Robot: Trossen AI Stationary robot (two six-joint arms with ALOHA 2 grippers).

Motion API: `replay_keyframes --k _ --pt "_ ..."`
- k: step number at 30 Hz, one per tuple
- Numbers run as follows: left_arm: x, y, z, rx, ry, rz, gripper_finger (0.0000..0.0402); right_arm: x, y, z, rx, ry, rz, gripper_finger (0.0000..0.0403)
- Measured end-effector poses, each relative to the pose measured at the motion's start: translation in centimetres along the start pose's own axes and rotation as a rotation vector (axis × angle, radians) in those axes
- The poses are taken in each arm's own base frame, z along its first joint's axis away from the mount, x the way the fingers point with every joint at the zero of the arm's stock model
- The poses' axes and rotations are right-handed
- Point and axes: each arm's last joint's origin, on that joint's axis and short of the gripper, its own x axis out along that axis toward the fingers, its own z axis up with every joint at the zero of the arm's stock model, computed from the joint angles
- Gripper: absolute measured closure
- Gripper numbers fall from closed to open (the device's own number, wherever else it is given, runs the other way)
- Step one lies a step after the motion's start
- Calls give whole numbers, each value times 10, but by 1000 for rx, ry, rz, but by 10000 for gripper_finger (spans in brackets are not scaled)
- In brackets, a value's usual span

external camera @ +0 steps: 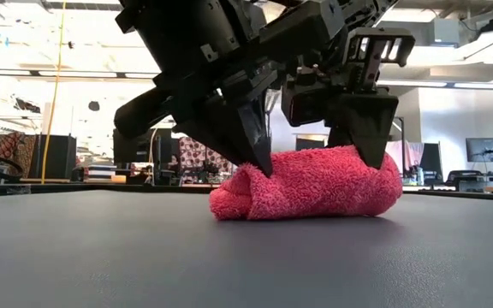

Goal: Roll towel
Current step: Roll the pink towel

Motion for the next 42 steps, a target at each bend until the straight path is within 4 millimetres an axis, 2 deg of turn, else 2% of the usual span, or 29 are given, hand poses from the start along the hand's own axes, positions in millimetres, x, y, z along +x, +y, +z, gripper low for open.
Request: replay_keyframes --k 13,20,35,42 --pt "0 0 1 -139 -14 5 401 0 1 -1 10 7 5 375" --pt "-9 0 18 -116 -57 -12 401 0 1 -1 10 10 4 377" --pt "13 15 39 -62 69 66 401 2 2 0 -6 2 -26 378" --pt "25 23 53 -70 32 116 401 6 7 -1 -19 14 -25 377"
